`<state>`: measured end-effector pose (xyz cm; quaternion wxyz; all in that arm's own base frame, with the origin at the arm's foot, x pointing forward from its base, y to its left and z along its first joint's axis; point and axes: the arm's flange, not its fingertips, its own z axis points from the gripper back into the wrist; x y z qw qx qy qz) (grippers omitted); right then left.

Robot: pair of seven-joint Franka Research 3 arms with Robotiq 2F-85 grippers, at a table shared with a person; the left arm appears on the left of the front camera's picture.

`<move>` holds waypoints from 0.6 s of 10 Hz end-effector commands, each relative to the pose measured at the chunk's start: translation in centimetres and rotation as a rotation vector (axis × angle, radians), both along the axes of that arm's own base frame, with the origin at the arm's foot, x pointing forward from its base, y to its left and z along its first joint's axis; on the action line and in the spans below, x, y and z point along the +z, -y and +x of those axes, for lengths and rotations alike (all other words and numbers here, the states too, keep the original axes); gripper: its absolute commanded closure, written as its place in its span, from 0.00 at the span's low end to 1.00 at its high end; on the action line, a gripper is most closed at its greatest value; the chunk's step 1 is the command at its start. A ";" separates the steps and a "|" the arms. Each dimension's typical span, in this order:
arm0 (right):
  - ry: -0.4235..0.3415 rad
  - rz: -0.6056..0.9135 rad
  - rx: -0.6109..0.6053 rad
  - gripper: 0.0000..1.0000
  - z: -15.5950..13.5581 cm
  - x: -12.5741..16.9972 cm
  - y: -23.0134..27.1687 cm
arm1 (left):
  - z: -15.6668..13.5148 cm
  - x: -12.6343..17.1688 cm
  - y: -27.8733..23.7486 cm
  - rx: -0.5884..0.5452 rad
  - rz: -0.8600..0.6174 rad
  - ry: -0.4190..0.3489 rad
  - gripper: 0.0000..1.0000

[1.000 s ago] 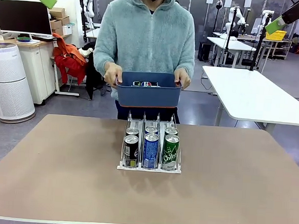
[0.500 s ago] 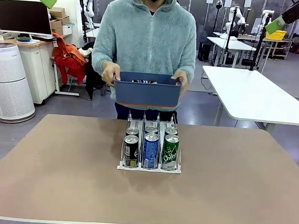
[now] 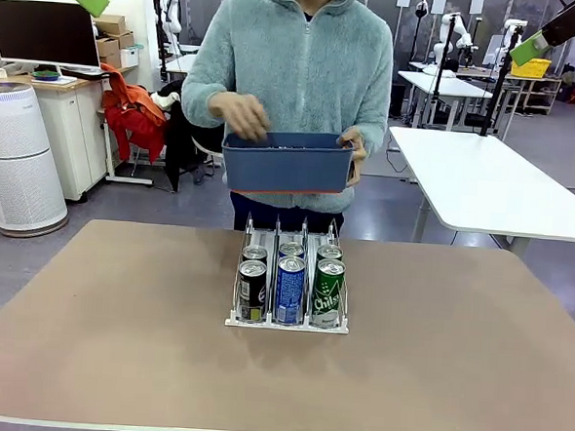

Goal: Fill the beverage cans into the dispenser.
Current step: Pick up the Pepsi coke handed by the human.

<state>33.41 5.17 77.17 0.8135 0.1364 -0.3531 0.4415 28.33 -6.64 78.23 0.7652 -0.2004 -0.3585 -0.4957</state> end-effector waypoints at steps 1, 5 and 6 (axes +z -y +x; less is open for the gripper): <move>0.007 0.002 -0.005 0.00 0.1 -0.1 0.0 | 0.0 0.0 -0.1 0.004 -0.003 0.001 0.00; 0.007 0.002 -0.005 0.00 0.1 -0.1 0.0 | 0.0 0.0 -0.1 0.004 -0.003 0.001 0.00; 0.007 0.002 -0.005 0.00 0.1 -0.1 0.0 | 0.0 0.0 -0.1 0.004 -0.003 0.001 0.00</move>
